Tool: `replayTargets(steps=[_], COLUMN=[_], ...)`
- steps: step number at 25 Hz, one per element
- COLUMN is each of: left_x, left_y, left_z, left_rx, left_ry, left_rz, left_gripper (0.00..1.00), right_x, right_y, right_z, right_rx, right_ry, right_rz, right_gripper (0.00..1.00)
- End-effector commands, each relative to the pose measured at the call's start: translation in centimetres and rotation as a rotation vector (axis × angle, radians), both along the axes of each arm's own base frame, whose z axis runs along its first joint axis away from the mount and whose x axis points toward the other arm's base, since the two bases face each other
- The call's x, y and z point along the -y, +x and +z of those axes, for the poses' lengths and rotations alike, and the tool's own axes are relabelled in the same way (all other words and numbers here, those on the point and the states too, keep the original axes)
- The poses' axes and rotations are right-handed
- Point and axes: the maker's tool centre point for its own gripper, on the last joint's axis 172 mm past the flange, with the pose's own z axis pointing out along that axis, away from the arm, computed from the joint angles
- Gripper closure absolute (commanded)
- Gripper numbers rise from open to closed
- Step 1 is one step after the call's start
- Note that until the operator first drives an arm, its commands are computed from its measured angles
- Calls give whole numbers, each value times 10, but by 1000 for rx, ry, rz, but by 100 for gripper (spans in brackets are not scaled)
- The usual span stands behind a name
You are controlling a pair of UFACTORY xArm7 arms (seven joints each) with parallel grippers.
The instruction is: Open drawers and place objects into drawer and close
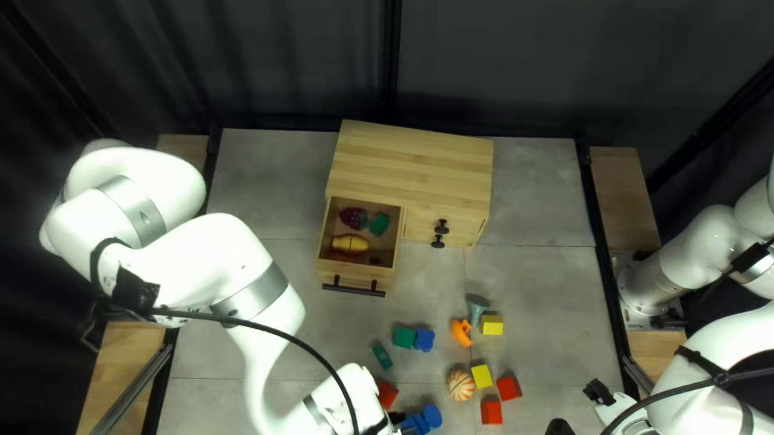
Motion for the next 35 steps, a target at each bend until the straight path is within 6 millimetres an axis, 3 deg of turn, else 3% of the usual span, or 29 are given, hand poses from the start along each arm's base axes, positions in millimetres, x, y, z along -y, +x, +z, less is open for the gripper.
replayTargets(steps=[1, 5, 8, 9, 10, 11, 18, 23, 28, 30, 33, 34, 35], left_x=[-4, -9, -12, -12, -13, -15, -13, -5, -15, -30, -78, -109, -123], left_y=[1, 3, 4, 4, 4, 4, 4, 11, 22, 24, 23, 20, 19], left_z=[-3, -9, -9, -9, -8, -8, -5, 32, 88, 106, 144, 167, 176], left_rx=[-2, 15, 20, 20, 21, 23, 26, 25, 59, 83, 145, 200, 229], left_ry=[-2, -11, -12, -12, -11, -11, -8, 20, 65, 84, 111, 103, 97], left_rz=[-27, -43, -53, -53, -55, -57, -64, -14, 137, 208, 347, 439, 487], left_gripper=[1, 7, 47, 86, 88, 100, 100, 100, 100, 100, 100, 100, 100], right_x=[0, 0, 0, 0, 0, 0, 0, 0, 0, 0, 0, 0, 0], right_y=[0, 0, 0, 0, 0, 0, 0, 0, 0, 0, 0, 0, 0], right_z=[0, 0, 0, 0, 0, 0, 0, 0, 0, 0, 0, 0, 0], right_rx=[0, 0, 0, 0, 0, 0, 0, 0, 0, 0, 0, 0, 0], right_ry=[0, 0, 0, 0, 0, 0, 0, 0, 0, 0, 0, 0, 0], right_rz=[0, 0, 0, 0, 0, 0, 0, 0, 0, 0, 0, 0, 0], right_gripper=[0, 0, 0, 0, 0, 0, 0, 0, 0, 0, 0, 0, 0])
